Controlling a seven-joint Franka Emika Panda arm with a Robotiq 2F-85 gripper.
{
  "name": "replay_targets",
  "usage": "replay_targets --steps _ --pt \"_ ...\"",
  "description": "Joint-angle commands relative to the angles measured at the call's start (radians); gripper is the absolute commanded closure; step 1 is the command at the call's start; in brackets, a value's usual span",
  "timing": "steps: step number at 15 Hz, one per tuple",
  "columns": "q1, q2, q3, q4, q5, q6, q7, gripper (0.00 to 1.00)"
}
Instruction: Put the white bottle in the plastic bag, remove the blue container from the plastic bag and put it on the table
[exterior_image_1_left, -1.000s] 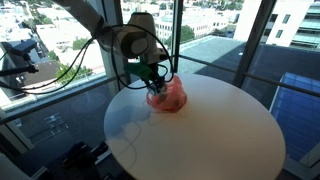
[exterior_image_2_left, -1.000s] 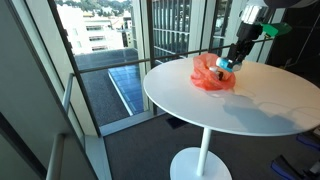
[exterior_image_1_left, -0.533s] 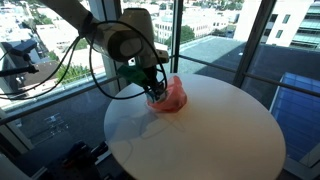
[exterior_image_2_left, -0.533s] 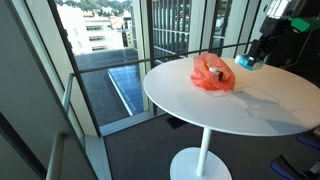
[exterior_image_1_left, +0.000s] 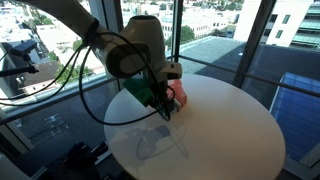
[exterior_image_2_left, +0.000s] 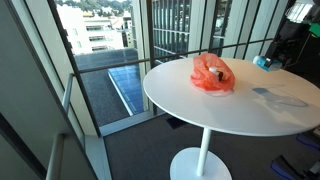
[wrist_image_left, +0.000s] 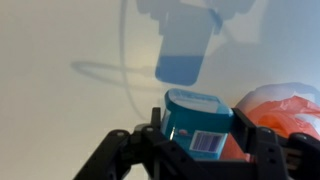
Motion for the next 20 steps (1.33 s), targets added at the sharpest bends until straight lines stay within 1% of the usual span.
replay_targets --steps 1,6,11,12,15,17,20 --pt "-0.014 0.052 -0.017 -0.010 -0.006 0.032 -0.019 0.56" --pt "-0.015 0.132 -0.017 -0.010 0.008 0.036 -0.032 0.56" --pt "-0.014 0.173 -0.008 -0.008 0.014 0.023 -0.043 0.56" --pt "-0.013 0.168 -0.003 -0.010 0.020 0.018 -0.053 0.08" --pt "-0.002 0.126 0.015 -0.018 0.021 -0.001 -0.067 0.00" --pt "0.007 0.084 0.040 -0.022 0.065 -0.022 -0.113 0.00" --pt "0.034 0.008 0.068 -0.009 0.131 -0.093 -0.165 0.00"
